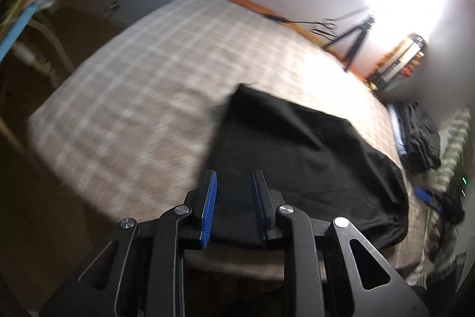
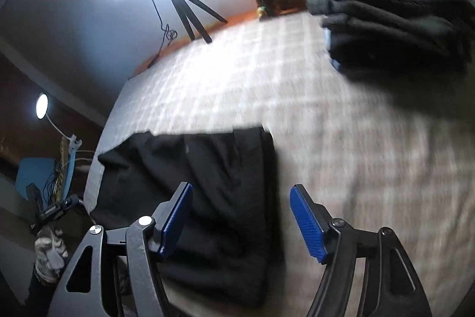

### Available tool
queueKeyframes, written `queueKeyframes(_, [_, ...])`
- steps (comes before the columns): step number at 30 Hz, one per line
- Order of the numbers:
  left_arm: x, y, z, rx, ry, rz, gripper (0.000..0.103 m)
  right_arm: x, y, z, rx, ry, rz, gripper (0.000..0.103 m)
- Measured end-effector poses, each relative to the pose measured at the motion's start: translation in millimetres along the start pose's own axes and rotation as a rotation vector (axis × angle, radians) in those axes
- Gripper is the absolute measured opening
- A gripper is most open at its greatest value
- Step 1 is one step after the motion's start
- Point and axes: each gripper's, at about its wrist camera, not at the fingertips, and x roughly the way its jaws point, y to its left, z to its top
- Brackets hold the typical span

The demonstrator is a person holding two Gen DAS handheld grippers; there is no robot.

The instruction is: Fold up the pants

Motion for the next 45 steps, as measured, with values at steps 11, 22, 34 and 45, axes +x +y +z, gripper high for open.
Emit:
queueKeyframes(11, [78,-46,28,0.064,0.056,-0.066,0.023,85,-2,31,-0.018,0.058,0.004,0.033])
queueKeyframes(22, [94,-8,47,0.029,-0.018,0.08,0.023,68,5,37,-0.053,-0.056,-0.143,0.014])
queueKeyframes(34, [107,-28,60,0.119,-0.007,0.008,0.034,39,78,43,-0.205,-0.148,-0.091,0.048])
queueKeyframes(45, [107,-2,89,0.112,-0.061,0.154,0.041,159,207,43,-0.446,0.159,0.149,0.048])
